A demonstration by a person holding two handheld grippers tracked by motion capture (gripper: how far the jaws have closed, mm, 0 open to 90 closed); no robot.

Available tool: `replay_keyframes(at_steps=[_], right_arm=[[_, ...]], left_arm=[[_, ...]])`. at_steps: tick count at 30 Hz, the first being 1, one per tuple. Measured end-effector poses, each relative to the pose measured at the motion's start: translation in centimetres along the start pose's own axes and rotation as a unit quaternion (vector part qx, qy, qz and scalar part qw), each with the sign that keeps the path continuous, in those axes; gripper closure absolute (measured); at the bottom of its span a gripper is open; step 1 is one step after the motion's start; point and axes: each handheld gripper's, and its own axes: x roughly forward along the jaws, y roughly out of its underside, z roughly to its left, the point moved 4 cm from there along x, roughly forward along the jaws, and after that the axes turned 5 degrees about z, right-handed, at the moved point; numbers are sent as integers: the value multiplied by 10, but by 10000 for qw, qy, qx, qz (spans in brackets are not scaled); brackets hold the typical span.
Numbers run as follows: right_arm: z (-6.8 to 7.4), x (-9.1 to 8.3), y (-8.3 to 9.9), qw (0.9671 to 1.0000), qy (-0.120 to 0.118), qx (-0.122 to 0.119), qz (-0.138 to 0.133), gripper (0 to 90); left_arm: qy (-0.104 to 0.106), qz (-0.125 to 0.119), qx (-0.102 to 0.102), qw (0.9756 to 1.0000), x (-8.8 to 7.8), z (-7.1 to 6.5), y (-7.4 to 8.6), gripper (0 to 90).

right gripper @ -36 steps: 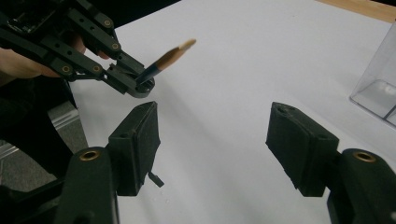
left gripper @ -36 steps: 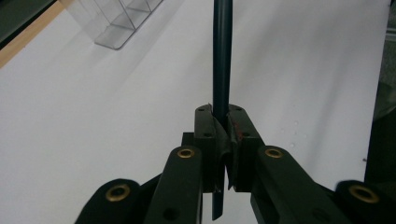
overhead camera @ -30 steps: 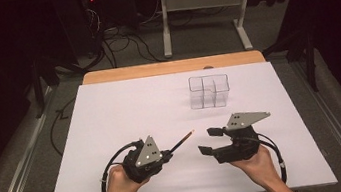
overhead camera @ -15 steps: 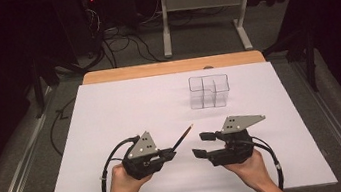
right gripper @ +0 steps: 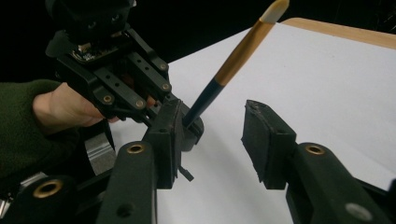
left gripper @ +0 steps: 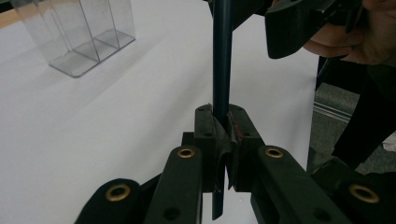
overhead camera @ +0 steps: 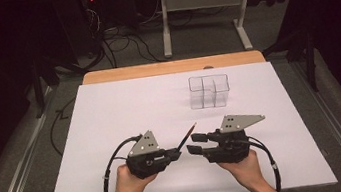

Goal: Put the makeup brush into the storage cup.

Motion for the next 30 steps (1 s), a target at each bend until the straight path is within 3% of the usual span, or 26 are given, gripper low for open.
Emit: replay_keyframes(at_steps=[6, 19, 30], right_arm=[[3, 3, -3, 9999, -88, -22, -47, 662], [4, 5, -5, 9994, -301, 57, -163, 768], [5, 6, -5, 9989, -412, 105, -196, 800]], left_arm=[[124, -66, -79, 9999, 0, -4, -1, 842], [210, -88, -33, 9997, 1, -9, 1, 841], [247, -71, 5, 9997, 1, -10, 2, 840]])
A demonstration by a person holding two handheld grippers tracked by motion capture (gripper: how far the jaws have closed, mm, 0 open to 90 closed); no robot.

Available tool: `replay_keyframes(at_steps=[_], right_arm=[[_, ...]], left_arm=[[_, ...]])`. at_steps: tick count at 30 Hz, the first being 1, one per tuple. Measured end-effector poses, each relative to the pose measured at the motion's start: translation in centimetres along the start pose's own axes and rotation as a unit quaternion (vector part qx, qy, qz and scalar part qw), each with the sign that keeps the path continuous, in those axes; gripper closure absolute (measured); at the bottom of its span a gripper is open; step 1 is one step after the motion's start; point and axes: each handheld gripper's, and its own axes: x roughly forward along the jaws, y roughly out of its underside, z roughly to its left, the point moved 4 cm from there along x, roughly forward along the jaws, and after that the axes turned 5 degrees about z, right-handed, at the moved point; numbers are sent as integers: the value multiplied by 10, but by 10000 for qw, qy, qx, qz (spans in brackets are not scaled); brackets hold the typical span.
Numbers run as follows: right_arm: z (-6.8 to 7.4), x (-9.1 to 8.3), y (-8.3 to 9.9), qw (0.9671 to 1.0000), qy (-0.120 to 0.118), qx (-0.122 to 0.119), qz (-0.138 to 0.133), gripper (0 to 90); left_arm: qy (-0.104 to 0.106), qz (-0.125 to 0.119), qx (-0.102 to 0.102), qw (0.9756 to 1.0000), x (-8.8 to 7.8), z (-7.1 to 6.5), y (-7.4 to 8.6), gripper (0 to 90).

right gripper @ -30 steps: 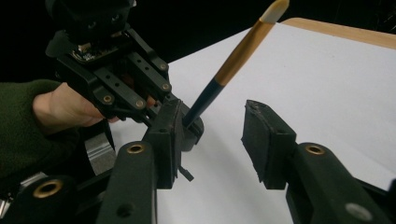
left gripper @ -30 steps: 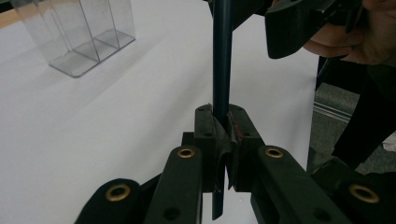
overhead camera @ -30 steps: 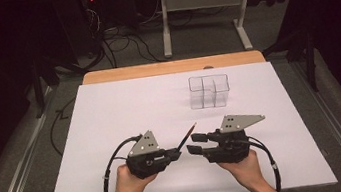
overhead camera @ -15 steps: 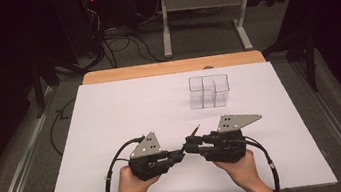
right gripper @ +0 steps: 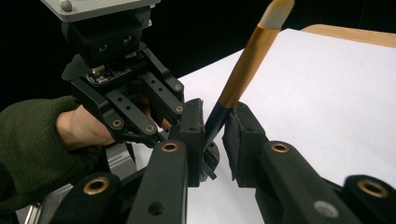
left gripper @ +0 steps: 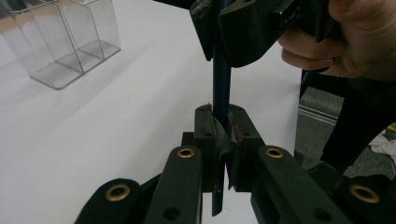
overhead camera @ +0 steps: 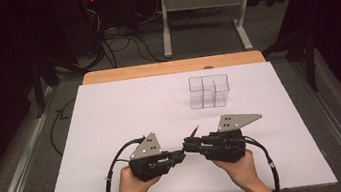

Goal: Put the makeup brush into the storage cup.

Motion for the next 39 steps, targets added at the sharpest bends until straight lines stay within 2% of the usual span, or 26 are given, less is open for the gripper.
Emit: replay_keyframes(at_steps=[10, 12, 20, 22, 30, 33, 36, 39], right_arm=[[2, 0, 0, 9997, -242, 22, 9, 846], [2, 0, 0, 9997, -245, -7, 33, 848], [4, 0, 0, 9997, -199, -80, 104, 850], [5, 1, 0, 9997, -186, -128, 123, 850], [5, -3, -2, 9997, -103, -197, 140, 850], [5, -4, -2, 9997, -60, -204, 139, 850], [5, -6, -2, 9996, -13, -255, 155, 850], [5, -7, -3, 9995, 40, -277, 152, 850]], left_arm=[[17, 57, 133, 9999, 2, -2, 4, 837], [-19, 68, 210, 9998, 2, -2, 5, 836], [-48, 81, 303, 9995, 4, -3, 7, 813], [-58, 95, 329, 9994, 4, -4, 8, 774], [-127, -32, 324, 9994, 4, -3, 6, 508], [-149, -70, 267, 9995, 4, -2, 4, 449], [-329, -312, 399, 9982, 0, -1, 2, 397], [-380, -486, 383, 9974, -6, -1, -2, 387]])
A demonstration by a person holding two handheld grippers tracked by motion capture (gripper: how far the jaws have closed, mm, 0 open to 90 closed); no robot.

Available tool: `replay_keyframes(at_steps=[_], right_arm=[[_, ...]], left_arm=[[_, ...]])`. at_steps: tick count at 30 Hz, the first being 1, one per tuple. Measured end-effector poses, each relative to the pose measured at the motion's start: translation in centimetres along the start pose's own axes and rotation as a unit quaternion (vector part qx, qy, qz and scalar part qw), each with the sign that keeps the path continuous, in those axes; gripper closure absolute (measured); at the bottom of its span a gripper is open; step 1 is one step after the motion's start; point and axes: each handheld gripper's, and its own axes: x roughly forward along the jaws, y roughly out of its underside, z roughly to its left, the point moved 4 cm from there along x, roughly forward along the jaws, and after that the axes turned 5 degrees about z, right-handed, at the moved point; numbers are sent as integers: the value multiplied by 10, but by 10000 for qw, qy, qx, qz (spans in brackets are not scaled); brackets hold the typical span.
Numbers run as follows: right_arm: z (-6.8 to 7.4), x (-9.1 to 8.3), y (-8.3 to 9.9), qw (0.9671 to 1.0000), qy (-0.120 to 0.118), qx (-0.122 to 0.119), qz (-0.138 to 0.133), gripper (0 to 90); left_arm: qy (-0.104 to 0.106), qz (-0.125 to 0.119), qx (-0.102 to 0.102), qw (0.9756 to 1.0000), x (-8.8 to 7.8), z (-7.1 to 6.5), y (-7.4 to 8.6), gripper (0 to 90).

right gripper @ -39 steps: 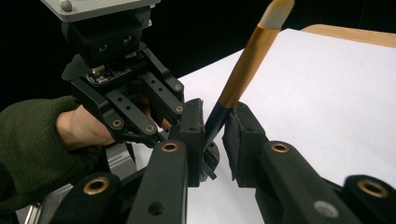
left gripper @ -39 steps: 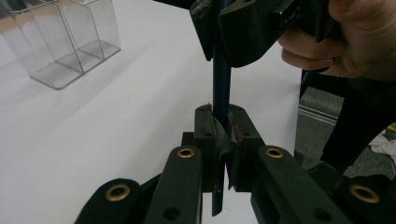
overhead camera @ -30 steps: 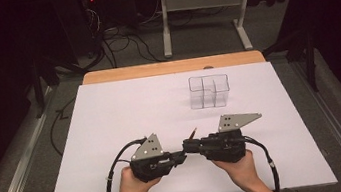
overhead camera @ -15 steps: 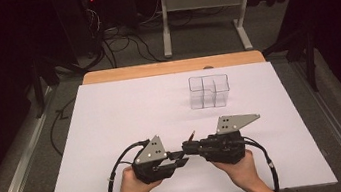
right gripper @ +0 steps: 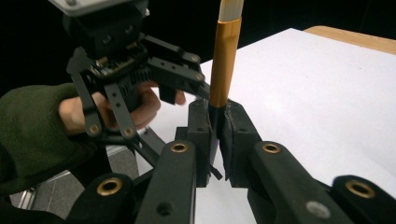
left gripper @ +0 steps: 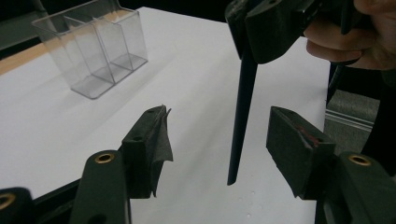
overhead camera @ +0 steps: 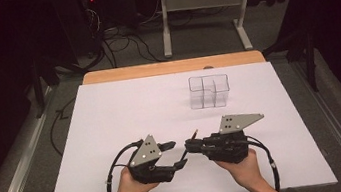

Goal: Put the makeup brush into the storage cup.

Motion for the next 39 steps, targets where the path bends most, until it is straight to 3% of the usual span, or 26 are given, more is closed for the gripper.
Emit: replay_keyframes(at_steps=[7, 18, 25, 33, 36, 39], right_arm=[[-1, -4, -1, 9999, 75, -66, -3, 850], [-3, -10, -1, 9998, 160, -83, 31, 850], [-5, -11, 0, 9998, 182, -63, 54, 850], [-6, -13, 0, 9996, 235, -103, 127, 850], [-7, -15, 0, 9994, 278, -105, 158, 850], [-8, -17, 0, 9994, 303, -123, 136, 850]], left_arm=[[-207, -195, -204, 9994, -11, 14, -11, 380], [-505, -395, -329, 9974, -28, 32, -20, 370], [-808, -740, -484, 9928, -48, 49, -27, 367], [-1215, -1110, -588, 9846, -65, 70, -33, 368], [-1451, -1230, -464, 9807, -68, 77, -29, 372], [-1509, -1225, -614, 9790, -71, 83, -25, 373]])
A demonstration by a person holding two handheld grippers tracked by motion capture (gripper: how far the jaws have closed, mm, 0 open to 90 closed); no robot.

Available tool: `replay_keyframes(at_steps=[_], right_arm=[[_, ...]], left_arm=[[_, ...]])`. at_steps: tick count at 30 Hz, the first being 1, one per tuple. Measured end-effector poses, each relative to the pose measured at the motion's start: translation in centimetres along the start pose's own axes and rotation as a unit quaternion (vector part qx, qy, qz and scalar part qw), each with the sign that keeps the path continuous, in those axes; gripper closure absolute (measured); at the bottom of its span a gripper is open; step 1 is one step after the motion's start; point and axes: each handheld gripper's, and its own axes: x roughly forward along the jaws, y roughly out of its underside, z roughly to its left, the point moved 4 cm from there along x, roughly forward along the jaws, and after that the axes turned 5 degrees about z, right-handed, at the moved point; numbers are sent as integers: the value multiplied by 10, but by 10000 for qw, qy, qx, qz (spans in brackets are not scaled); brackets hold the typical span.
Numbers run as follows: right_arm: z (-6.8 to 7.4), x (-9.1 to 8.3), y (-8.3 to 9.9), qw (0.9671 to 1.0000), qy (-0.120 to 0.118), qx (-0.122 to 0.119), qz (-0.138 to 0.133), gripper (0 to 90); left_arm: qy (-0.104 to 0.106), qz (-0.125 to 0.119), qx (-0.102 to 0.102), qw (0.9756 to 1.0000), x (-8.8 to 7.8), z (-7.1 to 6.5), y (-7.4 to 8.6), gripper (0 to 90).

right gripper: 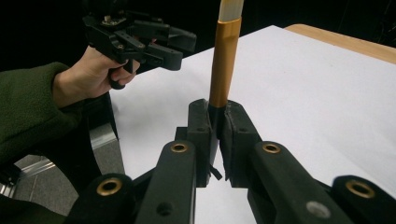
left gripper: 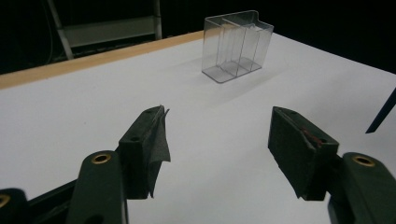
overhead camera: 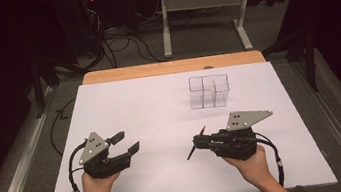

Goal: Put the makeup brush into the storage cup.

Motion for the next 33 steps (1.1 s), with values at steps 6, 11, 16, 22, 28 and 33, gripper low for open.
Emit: replay_keyframes(at_steps=[6, 11, 16, 22, 28, 33], right_arm=[[-3, -8, 0, 10000, 87, -15, 15, 850], [-8, -16, -2, 9998, 202, -18, 58, 850], [-14, -22, -4, 9994, 325, 11, 114, 849], [-21, -24, -5, 9988, 445, -4, 198, 849], [-28, -26, -8, 9982, 543, 25, 236, 849], [-32, -29, -12, 9977, 626, 22, 266, 850]], left_arm=[[-197, -22, 8, 9998, 2, 8, 2, 371], [-293, -38, -76, 9995, 3, 13, 2, 365], [-406, -70, -59, 9991, 5, 15, 3, 364], [-412, -18, -116, 9991, 7, 16, 5, 354], [-411, -13, -143, 9991, 8, 16, 6, 329], [-415, -20, -166, 9990, 8, 16, 5, 318]])
